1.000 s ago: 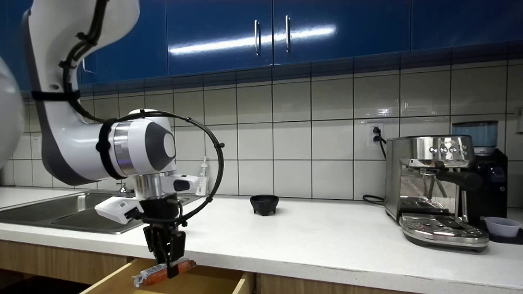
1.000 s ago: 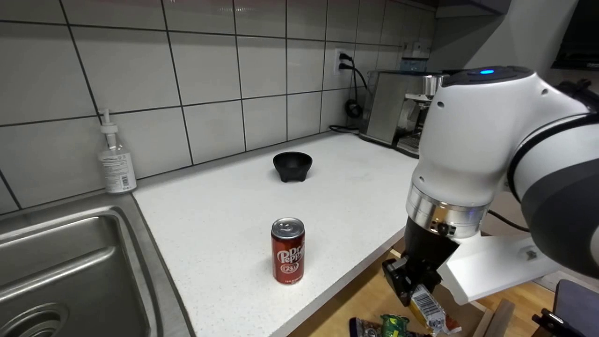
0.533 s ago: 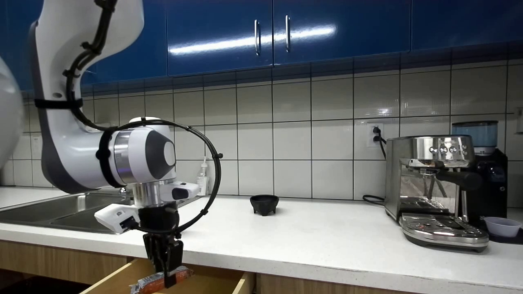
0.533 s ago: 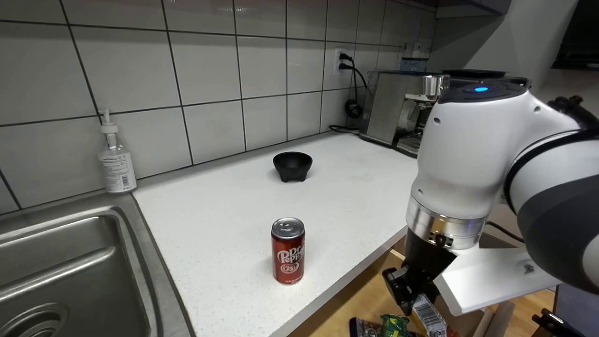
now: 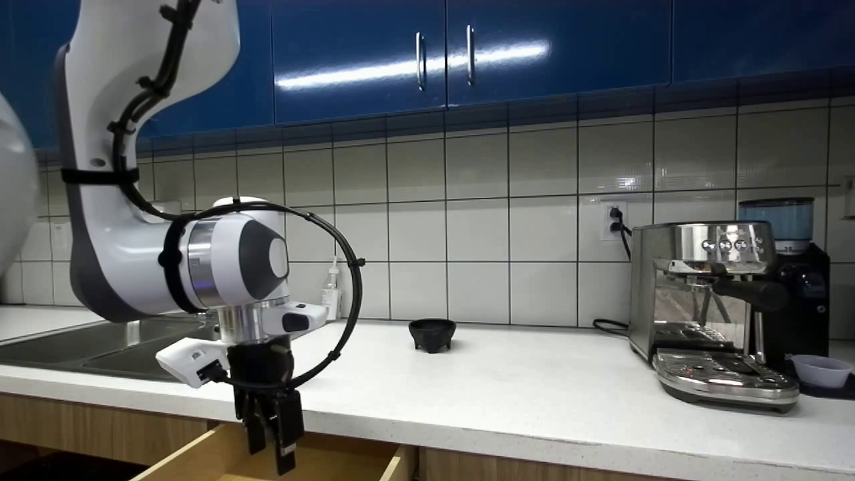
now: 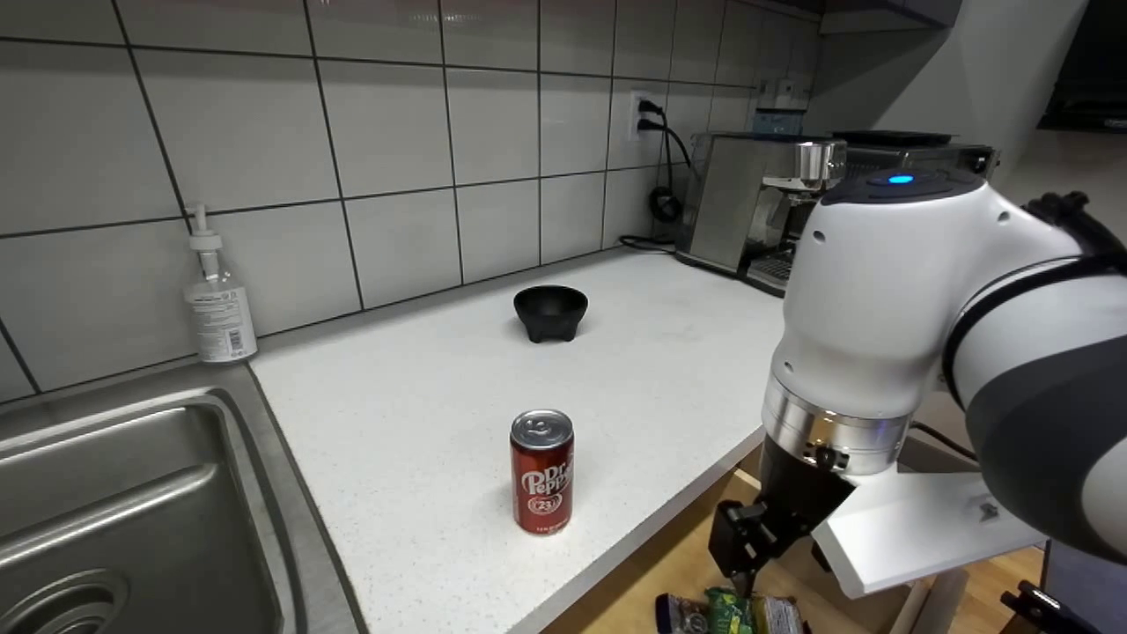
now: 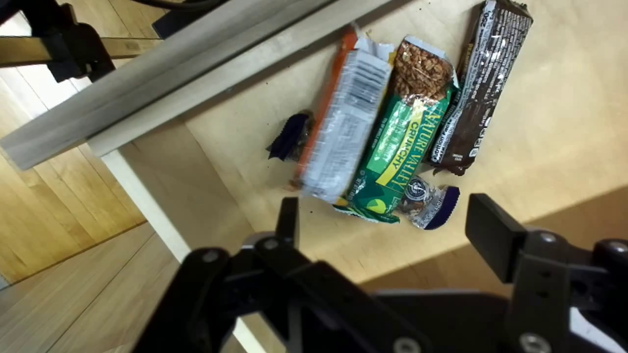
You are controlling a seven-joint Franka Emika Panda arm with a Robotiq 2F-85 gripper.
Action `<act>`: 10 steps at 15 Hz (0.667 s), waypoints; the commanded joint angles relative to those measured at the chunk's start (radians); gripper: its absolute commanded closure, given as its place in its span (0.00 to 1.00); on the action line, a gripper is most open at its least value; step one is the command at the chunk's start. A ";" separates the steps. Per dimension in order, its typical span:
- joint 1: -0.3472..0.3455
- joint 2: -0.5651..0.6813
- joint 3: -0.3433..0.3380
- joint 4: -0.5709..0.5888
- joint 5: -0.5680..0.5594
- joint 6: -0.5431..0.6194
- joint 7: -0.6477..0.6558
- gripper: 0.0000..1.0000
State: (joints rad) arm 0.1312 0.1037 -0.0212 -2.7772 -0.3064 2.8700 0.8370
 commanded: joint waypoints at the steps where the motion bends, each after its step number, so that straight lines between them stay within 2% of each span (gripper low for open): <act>1: -0.022 -0.005 0.026 0.001 0.090 0.022 -0.166 0.00; 5: -0.034 -0.026 0.079 0.003 0.316 -0.029 -0.455 0.00; 10: -0.046 -0.074 0.109 -0.006 0.499 -0.136 -0.707 0.00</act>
State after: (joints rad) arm 0.1215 0.0937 0.0541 -2.7707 0.1116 2.8269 0.2593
